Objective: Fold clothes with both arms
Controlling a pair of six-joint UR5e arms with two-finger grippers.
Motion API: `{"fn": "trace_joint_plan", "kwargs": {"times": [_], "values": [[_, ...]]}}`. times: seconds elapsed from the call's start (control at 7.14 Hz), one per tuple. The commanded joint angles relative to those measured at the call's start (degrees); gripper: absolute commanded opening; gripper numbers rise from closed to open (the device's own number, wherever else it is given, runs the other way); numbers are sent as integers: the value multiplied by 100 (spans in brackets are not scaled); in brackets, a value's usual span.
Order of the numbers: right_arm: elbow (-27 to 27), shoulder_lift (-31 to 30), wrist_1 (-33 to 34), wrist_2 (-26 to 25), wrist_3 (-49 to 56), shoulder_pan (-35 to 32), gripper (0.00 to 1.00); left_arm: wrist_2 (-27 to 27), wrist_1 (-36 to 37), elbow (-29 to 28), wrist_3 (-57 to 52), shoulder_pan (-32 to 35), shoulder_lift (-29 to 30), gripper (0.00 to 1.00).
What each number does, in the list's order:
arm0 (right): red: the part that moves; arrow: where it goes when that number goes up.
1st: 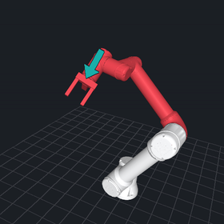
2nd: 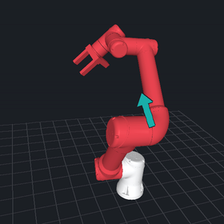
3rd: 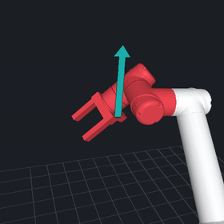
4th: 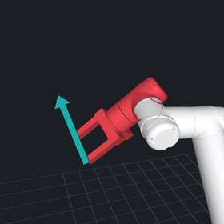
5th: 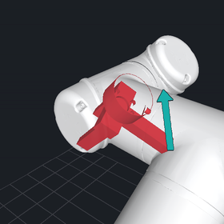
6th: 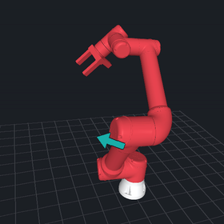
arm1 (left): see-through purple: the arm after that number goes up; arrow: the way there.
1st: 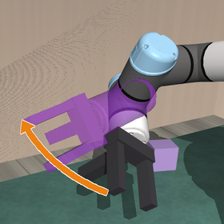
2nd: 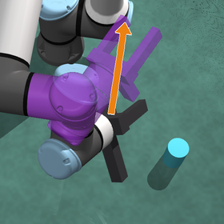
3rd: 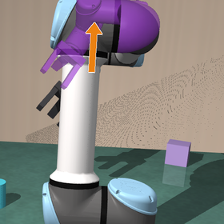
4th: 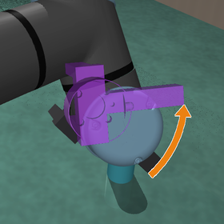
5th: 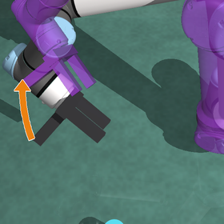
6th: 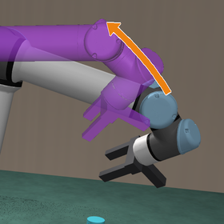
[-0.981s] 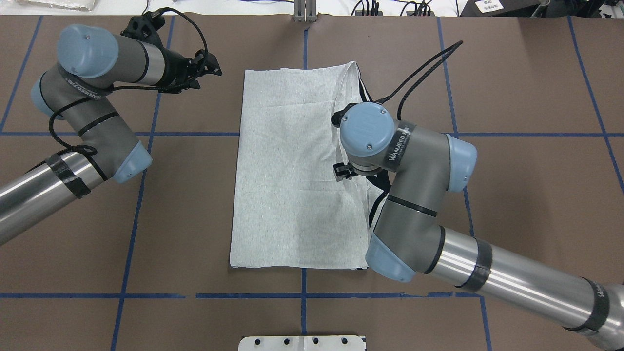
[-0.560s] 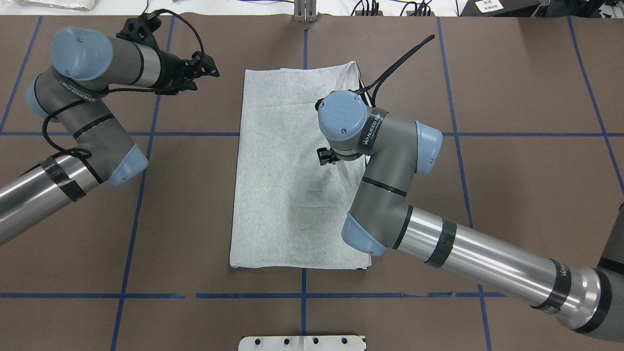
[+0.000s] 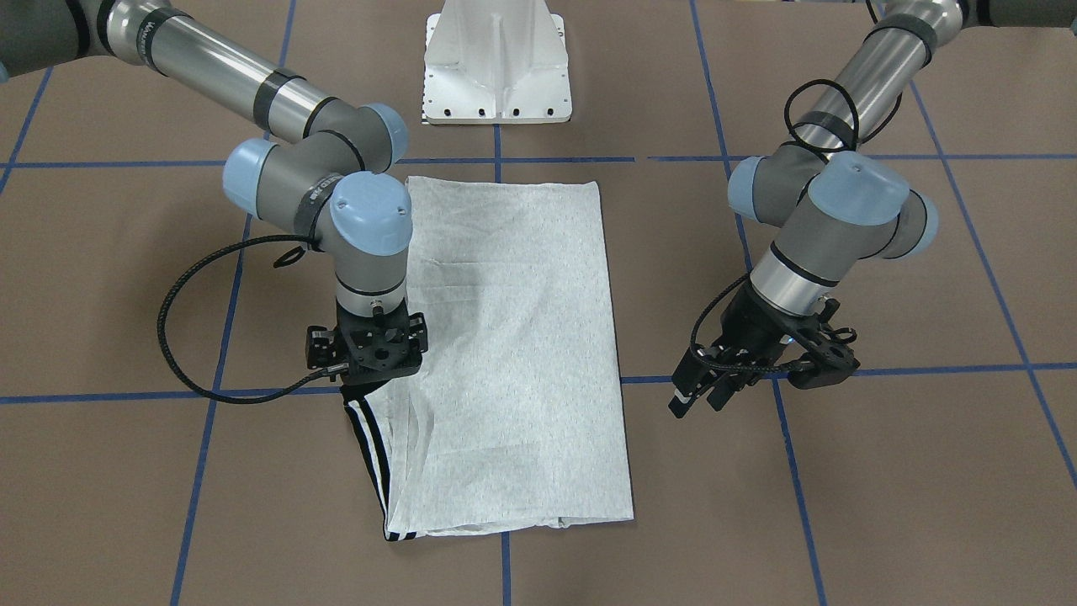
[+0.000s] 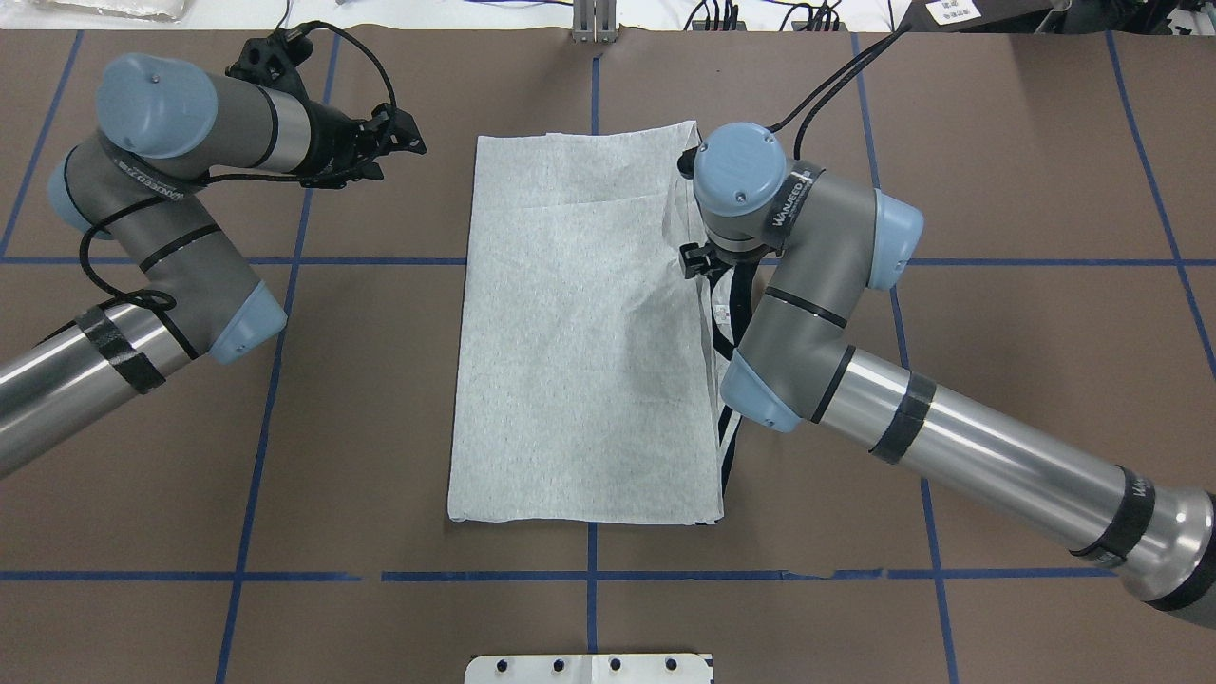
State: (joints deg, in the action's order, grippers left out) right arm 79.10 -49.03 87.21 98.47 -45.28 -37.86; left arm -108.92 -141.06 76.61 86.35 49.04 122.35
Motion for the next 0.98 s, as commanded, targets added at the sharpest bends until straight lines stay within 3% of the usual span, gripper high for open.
{"fn": "trace_joint_plan", "kwargs": {"times": [0.0,0.14,0.84], "values": [[551,-282,59,232,38,-90,100,-50,0,20,-4,0,0,74],[780,-256,250,260,-276,-81,100,-59,0,20,-4,0,0,74],[1968,-607,164,68,-5675,1120,100,-138,0,117,5,18,-9,74]]}}
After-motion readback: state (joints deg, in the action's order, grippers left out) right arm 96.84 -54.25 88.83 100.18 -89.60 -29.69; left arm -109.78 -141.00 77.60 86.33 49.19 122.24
